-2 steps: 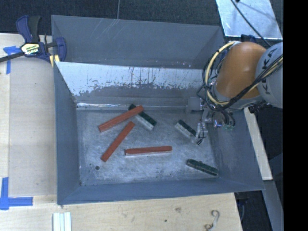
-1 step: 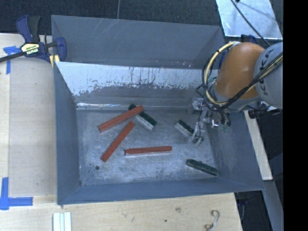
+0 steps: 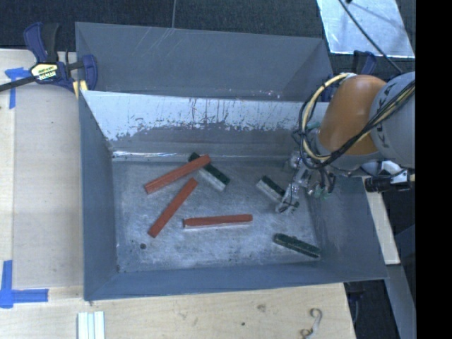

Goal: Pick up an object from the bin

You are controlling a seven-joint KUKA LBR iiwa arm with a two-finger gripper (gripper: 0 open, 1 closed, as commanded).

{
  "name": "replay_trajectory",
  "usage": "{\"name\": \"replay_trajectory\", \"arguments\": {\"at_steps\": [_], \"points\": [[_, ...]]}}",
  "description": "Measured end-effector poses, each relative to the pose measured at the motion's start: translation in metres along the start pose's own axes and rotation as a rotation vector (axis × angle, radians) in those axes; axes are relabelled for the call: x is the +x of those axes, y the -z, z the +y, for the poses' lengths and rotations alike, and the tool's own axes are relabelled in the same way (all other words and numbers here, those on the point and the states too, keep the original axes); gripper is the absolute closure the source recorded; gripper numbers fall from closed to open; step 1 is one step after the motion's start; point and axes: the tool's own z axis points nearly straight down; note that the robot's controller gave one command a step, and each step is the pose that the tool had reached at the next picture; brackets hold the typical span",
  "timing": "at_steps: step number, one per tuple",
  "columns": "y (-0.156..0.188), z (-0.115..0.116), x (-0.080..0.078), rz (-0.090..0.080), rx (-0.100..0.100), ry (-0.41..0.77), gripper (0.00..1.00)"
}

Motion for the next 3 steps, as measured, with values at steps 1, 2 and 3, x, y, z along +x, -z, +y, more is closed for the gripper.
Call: {"name": "replay_trajectory", "arguments": {"at_steps": [1, 2, 3], "points": [[0.000, 0.000, 0.000, -0.001, 0.000, 0.003, 0.00], [0.001, 0.000, -0.001, -0.004, 0.000, 0.003, 1.00], [0.048, 0.000, -0.004, -0.011, -0.002, 0.006, 1.00]]}}
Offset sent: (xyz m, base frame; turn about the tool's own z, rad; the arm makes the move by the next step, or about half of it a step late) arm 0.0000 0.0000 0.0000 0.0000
